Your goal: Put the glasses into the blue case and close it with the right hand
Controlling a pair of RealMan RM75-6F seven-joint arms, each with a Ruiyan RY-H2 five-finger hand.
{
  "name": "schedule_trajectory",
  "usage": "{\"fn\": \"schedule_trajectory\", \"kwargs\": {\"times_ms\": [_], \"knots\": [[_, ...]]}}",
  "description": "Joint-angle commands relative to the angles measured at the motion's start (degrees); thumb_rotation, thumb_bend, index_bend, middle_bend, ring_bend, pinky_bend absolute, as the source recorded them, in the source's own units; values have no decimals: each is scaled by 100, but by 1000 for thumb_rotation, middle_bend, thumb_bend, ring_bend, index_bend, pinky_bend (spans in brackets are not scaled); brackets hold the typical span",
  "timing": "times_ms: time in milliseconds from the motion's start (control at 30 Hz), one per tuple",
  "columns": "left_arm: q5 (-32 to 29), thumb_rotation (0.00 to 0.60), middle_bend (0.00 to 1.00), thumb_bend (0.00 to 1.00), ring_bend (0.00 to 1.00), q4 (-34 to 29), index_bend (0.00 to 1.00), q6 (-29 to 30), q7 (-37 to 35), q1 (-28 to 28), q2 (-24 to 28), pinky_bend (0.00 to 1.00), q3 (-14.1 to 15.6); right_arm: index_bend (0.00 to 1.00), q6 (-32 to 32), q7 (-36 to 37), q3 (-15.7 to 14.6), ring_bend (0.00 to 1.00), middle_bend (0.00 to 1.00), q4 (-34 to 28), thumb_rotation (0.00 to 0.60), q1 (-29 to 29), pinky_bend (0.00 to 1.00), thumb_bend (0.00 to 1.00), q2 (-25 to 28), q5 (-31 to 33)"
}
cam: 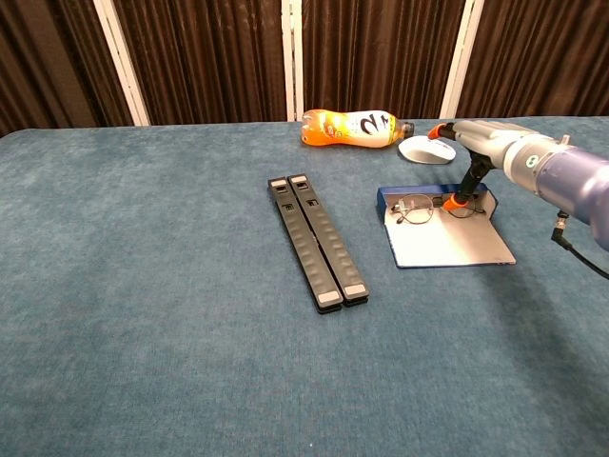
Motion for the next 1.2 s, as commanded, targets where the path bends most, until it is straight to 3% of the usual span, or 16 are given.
{"fn": "schedule_trajectory", "kwargs": {"times_ms": [33,167,367,567,767,1200], "knots": [[13,600,0,0,0,-6,0,0,-3,0,3,0,7,111,97,-11,-40,0,0,-298,600,-92,0,55,136,-90],[44,600,0,0,0,-15,0,17,-26,5,13,0,15,111,288,13,-127,0,0,-882,600,-252,0,54,396,-262],[161,600,0,0,0,-45,0,57,-87,13,36,0,51,111,957,-43,-689,0,0,-2632,600,-801,0,55,1339,-1089],[282,600,0,0,0,-99,0,140,-124,35,58,0,83,146,1254,-188,-1012,0,0,-3412,600,-1070,0,61,1793,-1474],[378,600,0,0,0,-157,0,219,-134,60,81,0,110,178,1328,-283,-1204,0,0,-3531,600,-1188,0,82,1843,-1638],[379,600,0,0,0,-177,0,222,-148,64,101,0,112,232,1150,-671,-1246,0,0,-3129,600,-1063,0,136,1545,-1644]]}}
